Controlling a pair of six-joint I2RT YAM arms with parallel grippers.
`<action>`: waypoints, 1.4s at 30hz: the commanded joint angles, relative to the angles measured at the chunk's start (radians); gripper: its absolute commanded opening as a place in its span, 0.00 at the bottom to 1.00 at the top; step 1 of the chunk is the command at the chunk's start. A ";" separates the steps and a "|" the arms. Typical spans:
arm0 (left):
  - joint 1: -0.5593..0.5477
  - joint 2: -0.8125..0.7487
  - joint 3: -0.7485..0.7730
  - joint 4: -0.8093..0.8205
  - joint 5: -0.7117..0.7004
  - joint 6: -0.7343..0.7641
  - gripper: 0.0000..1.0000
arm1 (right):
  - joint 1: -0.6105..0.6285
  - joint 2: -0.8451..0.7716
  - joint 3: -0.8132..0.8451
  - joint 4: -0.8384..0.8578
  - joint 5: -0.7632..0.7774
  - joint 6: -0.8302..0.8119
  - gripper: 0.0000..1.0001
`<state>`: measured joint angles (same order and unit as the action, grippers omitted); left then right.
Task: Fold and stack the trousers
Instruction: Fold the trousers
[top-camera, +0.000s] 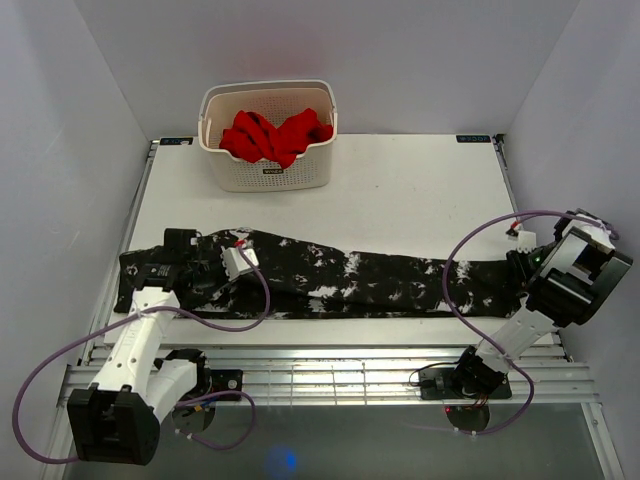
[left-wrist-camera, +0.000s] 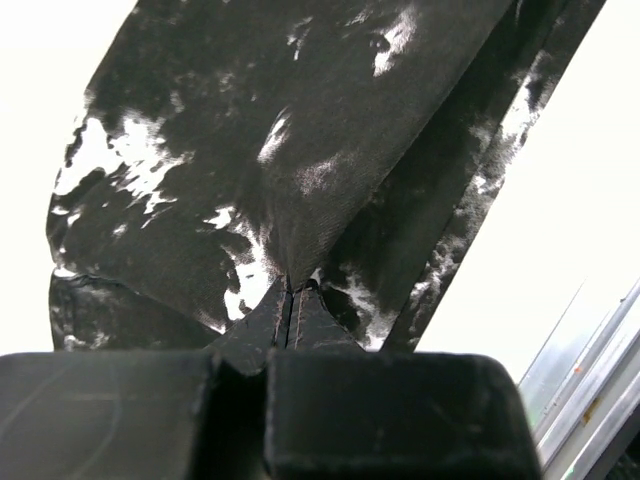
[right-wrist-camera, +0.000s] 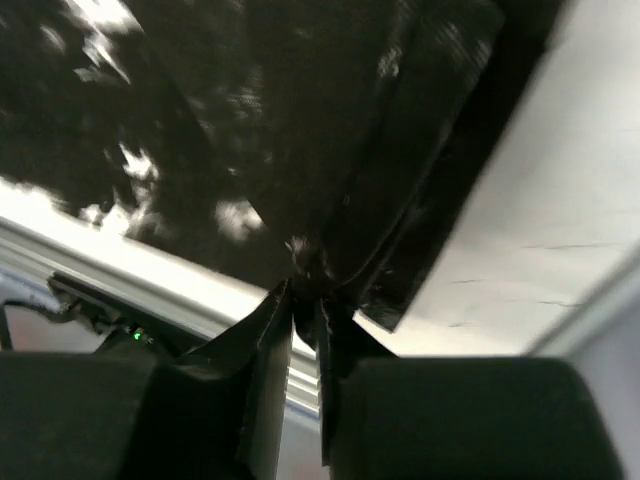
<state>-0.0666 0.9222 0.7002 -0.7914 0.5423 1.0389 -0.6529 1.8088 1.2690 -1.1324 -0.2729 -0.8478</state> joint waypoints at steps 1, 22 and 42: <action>-0.010 0.017 -0.004 -0.025 0.018 0.024 0.00 | -0.013 -0.055 -0.071 0.072 0.078 -0.039 0.30; -0.064 0.681 0.392 -0.131 0.106 -0.336 0.00 | -0.033 -0.474 -0.330 0.153 0.006 -0.669 0.54; -0.064 0.687 0.387 -0.111 0.064 -0.327 0.00 | 0.012 -0.494 -0.580 0.424 0.147 -0.953 0.43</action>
<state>-0.1272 1.6608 1.0985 -0.9283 0.5850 0.7071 -0.6453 1.3155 0.6880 -0.7616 -0.1482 -1.7618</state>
